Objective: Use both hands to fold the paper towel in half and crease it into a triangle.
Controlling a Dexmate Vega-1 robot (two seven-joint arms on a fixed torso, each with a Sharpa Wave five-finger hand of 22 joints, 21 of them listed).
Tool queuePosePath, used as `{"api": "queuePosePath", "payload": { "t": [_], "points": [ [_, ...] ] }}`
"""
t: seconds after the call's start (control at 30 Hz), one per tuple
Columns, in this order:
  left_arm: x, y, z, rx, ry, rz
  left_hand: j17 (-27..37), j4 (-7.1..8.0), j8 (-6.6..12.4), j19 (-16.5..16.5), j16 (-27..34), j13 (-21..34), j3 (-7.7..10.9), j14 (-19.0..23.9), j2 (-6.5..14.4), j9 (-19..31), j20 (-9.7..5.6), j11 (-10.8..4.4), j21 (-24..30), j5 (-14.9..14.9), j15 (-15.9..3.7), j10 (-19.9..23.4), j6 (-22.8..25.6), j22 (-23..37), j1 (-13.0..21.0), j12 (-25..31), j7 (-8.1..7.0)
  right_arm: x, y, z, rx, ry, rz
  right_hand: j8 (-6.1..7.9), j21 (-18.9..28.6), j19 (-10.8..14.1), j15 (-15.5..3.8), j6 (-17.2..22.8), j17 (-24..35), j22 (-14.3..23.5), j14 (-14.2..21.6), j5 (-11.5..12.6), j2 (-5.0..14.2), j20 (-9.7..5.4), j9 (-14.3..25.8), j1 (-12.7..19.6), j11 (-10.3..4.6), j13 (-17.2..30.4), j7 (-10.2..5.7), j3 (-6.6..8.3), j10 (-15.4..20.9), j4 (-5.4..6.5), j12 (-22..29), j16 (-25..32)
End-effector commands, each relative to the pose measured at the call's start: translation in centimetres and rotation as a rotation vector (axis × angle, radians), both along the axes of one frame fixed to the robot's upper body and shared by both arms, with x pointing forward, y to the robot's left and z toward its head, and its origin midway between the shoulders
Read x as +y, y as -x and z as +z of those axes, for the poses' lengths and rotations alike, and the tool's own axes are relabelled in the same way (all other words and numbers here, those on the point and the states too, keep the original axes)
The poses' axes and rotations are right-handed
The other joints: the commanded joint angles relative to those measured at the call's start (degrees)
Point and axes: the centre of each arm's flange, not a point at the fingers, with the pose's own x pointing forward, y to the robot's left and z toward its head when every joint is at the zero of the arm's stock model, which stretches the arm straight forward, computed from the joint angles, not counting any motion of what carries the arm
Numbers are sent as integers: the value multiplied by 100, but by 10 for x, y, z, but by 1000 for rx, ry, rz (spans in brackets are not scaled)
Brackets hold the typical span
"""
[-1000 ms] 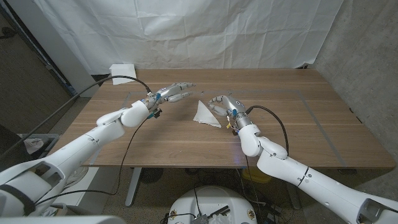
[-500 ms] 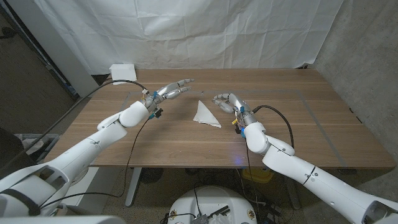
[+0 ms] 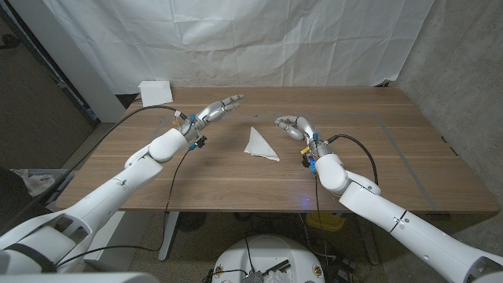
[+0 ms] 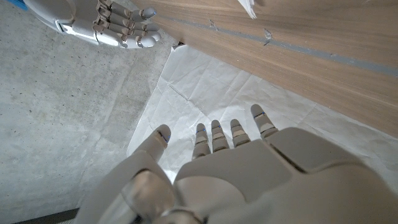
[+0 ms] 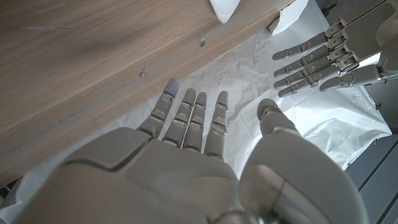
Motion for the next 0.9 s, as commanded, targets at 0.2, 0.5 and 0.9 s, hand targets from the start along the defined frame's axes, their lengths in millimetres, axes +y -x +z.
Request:
{"api": "queuePosePath", "payload": {
  "t": [0.2,0.5,0.9],
  "points": [
    [11,11,-2,60,92,-93,11,-17,31,-531,-17,-5,-35,-61,-43,15,-1,20,-12,-31,46,-77,-68,6,-85,3,-35,-16,-6,4,26,-159,73,4,-125,-77,129,-157,-24,2,-70,54,58,87,-4,-211,157,-9,110,-91,-81,101,-84,-39],
    [16,13,-1,77,112,-130,7,-17,22,-554,-17,-10,-57,-92,-63,12,-1,19,-24,-39,47,-138,-153,5,-123,4,-22,-26,-6,6,24,-215,93,11,-183,-118,197,-226,-49,5,-76,70,95,91,-9,-333,246,-17,181,-123,-93,152,-102,-56],
    [19,8,-5,104,102,-158,-2,-23,4,-578,-17,-16,-79,-138,-77,8,-8,43,-40,-46,69,-257,-352,2,-174,-1,-28,-38,0,13,13,-219,65,31,-236,-115,253,-274,-74,9,-43,58,139,112,-8,-555,309,-23,228,-196,-43,258,-97,-59]
  ]
}}
